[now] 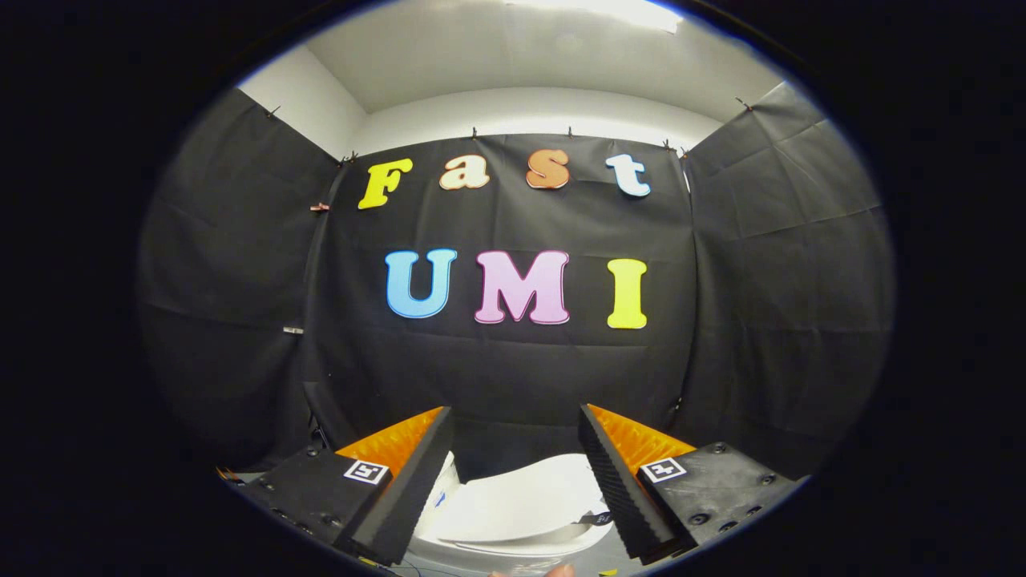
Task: Open the toilet lid.
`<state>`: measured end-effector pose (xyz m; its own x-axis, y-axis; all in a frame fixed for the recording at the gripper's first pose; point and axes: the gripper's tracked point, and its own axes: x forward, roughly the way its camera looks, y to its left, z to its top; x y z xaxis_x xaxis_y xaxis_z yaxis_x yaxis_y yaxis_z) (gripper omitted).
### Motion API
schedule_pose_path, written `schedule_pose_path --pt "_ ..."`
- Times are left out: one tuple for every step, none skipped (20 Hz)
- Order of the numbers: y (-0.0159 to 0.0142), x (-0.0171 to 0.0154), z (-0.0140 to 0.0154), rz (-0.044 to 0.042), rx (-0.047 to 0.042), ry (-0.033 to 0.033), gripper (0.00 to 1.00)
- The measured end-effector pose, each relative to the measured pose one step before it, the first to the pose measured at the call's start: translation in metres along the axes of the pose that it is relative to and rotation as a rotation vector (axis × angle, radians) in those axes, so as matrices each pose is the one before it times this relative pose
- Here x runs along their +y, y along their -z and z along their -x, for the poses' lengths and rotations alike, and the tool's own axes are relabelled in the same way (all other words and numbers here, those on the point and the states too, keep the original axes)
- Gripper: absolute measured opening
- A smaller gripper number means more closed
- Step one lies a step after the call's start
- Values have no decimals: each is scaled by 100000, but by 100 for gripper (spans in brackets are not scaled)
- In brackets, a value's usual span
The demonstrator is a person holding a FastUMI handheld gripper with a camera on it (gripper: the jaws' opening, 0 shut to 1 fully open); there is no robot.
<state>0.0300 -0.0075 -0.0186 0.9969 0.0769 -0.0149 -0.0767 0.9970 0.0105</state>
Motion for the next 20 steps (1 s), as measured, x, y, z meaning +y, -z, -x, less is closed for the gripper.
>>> schedule_pose_path --pt "599 -325 -413 370 1315 266 98" --pt "205 -638 -311 883 54 1037 98" --pt "-9 -554 -301 958 -369 1536 98" --pt "179 -436 -230 444 -274 1374 98" --pt "146 -92 -141 -89 71 671 98" --pt "306 127 -52 -246 360 199 98" --pt "236 -45 -14 -306 132 630 98" --pt "31 -123 67 -471 -245 417 98" --pt "125 29 68 -189 -466 -117 98" --pt "155 -98 106 81 -528 168 98" --pt "166 -251 -133 317 -591 626 98" --pt "194 -422 -87 438 -313 740 98" --pt "122 -328 -160 343 -164 670 98" --pt "163 -544 -123 492 -154 862 98" --pt "248 -529 -120 802 51 1054 98" --pt "254 -637 -100 1024 -164 777 98" --pt "237 -554 -186 926 -113 870 98" --pt "283 -598 -80 458 -150 887 98" --pt "480 -557 -146 75 407 768 98" --pt "533 -350 -115 -117 701 422 98"
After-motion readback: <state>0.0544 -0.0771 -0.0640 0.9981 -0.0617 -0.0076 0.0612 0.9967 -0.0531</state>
